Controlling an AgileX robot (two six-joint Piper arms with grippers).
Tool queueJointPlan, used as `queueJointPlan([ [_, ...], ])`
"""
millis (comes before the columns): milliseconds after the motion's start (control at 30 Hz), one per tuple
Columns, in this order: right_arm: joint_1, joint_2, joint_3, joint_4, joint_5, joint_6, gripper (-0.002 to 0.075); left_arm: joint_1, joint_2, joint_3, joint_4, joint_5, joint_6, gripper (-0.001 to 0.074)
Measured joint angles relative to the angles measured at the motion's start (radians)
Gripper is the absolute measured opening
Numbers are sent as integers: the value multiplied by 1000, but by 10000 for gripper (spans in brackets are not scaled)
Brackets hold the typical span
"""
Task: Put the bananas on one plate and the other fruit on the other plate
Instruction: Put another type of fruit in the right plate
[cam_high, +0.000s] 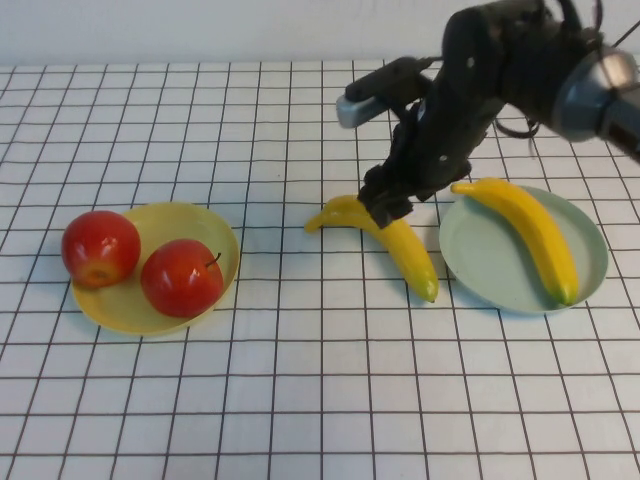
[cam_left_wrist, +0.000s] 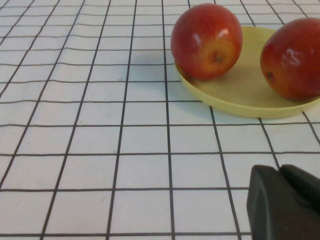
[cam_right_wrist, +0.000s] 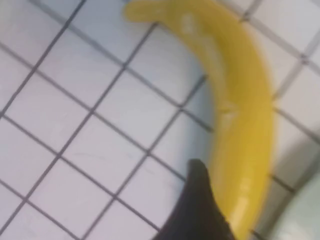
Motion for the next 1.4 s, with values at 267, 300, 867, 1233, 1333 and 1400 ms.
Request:
queueJointPlan([
  [267, 41, 181, -133, -103, 99, -11, 468, 0, 0, 0, 0, 0, 0, -1],
  [300, 41, 193, -143, -119, 101, -11, 468, 0, 0, 0, 0, 0, 0, -1],
  [867, 28, 205, -177, -102, 121, 78, 331, 0, 0, 0, 0, 0, 0, -1],
  [1233, -94, -47, 146, -96, 102, 137, 331, 0, 0, 0, 0, 0, 0, -1],
  [1333, -131, -54, 232, -93, 64, 139, 331, 0, 0, 0, 0, 0, 0, -1],
  [1400, -151, -54, 270, -93, 31, 139, 330, 0, 0, 0, 0, 0, 0, -1],
])
